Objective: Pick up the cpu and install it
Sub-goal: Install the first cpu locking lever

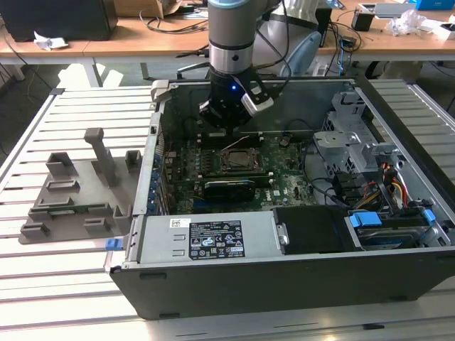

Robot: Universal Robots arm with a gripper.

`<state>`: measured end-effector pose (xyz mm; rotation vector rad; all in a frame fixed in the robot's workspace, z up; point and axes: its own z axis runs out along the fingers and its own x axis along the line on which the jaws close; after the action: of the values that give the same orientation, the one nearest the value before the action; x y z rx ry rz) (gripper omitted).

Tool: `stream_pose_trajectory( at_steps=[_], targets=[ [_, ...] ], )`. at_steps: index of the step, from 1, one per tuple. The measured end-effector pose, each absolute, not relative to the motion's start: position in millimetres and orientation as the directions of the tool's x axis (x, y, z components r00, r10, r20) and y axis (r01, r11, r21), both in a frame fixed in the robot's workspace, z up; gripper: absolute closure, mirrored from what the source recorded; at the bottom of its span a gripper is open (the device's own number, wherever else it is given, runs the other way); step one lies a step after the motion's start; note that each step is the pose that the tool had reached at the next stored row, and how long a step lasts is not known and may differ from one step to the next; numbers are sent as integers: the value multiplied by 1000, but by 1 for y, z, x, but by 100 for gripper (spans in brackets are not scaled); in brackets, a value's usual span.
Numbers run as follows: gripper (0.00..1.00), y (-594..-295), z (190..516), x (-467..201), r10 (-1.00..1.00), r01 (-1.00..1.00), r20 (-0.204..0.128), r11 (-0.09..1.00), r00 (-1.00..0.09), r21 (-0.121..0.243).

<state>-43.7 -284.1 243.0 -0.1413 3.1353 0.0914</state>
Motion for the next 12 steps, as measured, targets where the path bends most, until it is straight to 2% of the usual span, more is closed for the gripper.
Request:
stream_pose_trajectory(
  at_steps=[1, 12],
  targets=[
    [89, -283, 233, -50, -90, -90, -4, 994, -996, 58],
    [89, -276, 219, -47, -90, -90, -4, 995, -996, 53]
  ],
)
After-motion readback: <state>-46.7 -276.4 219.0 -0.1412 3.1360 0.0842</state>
